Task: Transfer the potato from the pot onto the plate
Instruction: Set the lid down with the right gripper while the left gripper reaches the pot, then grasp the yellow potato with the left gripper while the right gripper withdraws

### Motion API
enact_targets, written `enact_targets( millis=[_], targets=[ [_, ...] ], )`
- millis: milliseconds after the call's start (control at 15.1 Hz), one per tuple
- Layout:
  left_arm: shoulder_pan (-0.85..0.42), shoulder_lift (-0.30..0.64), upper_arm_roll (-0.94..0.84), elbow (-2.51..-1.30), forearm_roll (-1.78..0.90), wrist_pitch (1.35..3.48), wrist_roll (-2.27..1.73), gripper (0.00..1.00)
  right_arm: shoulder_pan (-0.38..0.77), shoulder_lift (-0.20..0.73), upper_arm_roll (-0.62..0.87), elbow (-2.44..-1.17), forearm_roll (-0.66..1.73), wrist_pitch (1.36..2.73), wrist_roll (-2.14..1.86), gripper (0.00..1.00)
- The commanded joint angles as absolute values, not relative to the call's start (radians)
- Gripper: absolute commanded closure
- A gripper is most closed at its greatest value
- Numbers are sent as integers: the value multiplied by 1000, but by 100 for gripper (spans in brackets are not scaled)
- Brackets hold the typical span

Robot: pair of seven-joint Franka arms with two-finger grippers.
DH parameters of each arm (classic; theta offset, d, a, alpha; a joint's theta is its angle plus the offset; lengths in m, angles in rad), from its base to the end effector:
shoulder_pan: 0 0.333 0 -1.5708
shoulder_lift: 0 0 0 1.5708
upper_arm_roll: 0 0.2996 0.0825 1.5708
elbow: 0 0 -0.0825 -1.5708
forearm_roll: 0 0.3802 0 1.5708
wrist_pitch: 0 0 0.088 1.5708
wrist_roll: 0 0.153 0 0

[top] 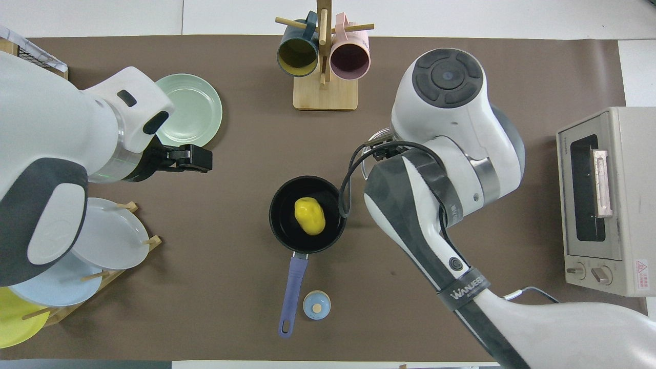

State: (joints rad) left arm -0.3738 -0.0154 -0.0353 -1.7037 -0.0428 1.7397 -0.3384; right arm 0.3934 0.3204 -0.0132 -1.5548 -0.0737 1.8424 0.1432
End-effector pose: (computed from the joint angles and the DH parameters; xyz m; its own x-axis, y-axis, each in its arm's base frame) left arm 0.5122 -0.2285 0.5230 0.9974 -0.0635 0.0344 -0.0654 -0.9963 0.0566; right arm 0.6003 0.2309 0.4007 0.9667 0.2548 -0.0226 0.2557 -0.9636 0.0784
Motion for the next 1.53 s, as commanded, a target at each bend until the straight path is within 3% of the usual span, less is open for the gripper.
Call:
enact_targets(
  millis=[0,265,531,730,1460],
  targets=[
    [-472,-29,-21,-1807,-64,1836,-440,0,284,299,2,-1585,-86,1835,-1,58],
    [-601,70,-18,-1887,-63,2014,-590,0,157,275,2,-1675,-86,1879,-182,58],
    [-667,158,-17,-1917,-51,2107,-646,0,75,216,2,-1883,-84,2116,-284,58],
    [-690,192,-15,-1957,-49,2190,-669,0,58,206,0,-1965,-86,2276,-330,58],
    [-729,271,-17,-1985,-18,2238,-749,0,18,198,2,-2091,-86,2370,-374,50]
  ],
)
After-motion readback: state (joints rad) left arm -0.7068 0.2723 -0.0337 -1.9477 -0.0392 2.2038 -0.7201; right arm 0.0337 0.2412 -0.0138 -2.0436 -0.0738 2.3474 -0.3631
